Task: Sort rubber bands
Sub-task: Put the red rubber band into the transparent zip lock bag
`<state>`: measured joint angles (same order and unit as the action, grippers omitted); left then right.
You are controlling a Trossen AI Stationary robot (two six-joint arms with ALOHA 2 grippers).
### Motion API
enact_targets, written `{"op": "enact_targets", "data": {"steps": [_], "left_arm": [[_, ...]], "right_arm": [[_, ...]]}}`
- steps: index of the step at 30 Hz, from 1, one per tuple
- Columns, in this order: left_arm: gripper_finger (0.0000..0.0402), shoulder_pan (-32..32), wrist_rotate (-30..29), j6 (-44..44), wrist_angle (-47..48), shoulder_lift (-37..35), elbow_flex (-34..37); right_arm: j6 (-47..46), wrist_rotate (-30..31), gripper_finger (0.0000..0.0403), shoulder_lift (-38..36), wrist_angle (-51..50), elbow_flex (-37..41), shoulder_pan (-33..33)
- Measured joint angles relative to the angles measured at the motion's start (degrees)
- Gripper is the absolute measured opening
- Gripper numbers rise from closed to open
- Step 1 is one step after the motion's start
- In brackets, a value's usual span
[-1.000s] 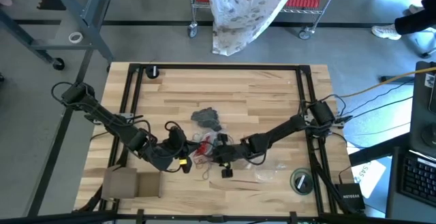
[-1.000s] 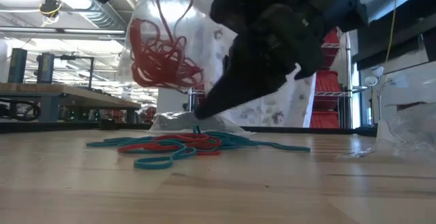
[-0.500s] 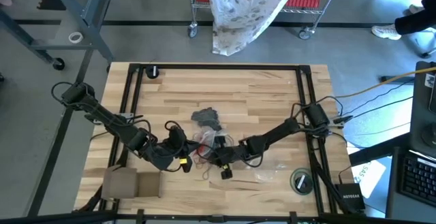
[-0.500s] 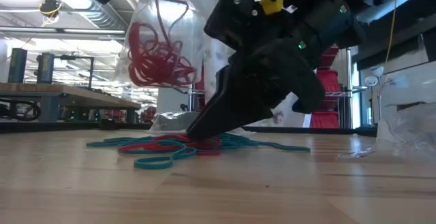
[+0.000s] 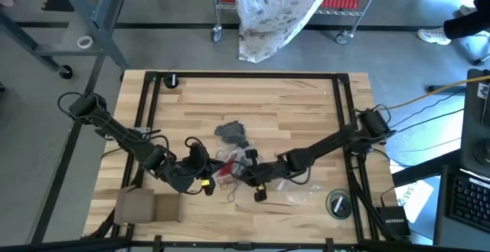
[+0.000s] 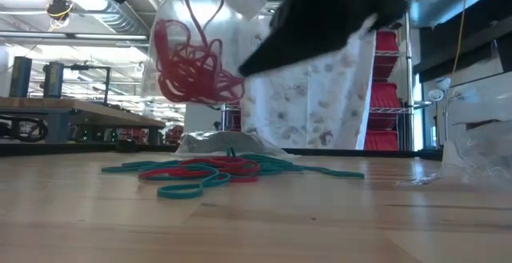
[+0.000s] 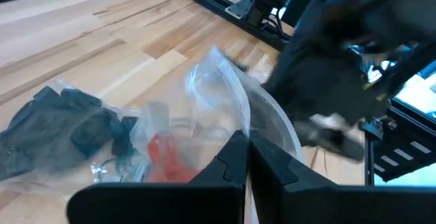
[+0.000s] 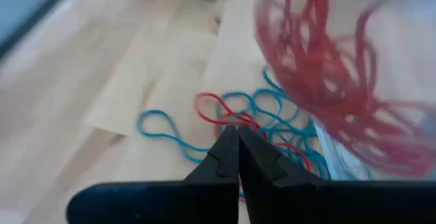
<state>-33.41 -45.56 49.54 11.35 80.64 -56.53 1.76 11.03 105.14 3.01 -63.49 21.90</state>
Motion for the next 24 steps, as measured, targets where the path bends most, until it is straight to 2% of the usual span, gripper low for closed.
{"op": "enact_targets", "data": {"steps": [4, 9, 14, 19, 24], "left_arm": [[0.0001, 0.00, -0.02, 0.00, 0.04, 0.00, 0.00], [0.0001, 0.00, -0.02, 0.00, 0.04, 0.00, 0.00], [0.0001, 0.00, -0.02, 0.00, 0.04, 0.00, 0.00], [0.0001, 0.00, -0.03, 0.00, 0.00, 0.00, 0.00], [0.0001, 0.14, -0.04, -0.02, 0.02, 0.00, 0.00]], "right_arm": [[-0.13, 0.38, 0.0001, -1.53, -1.04, -0.02, 1.18], [-5.92, -0.03, 0.0011, 0.13, -1.28, -0.02, 1.11], [-6.40, -0.94, 0.0056, 3.18, -1.06, 0.01, 0.52], [-2.89, -0.06, 0.0105, 4.77, 0.61, 0.02, 0.54], [-0.13, -0.07, 0.0119, 4.74, 1.50, 0.01, -0.47]]}}
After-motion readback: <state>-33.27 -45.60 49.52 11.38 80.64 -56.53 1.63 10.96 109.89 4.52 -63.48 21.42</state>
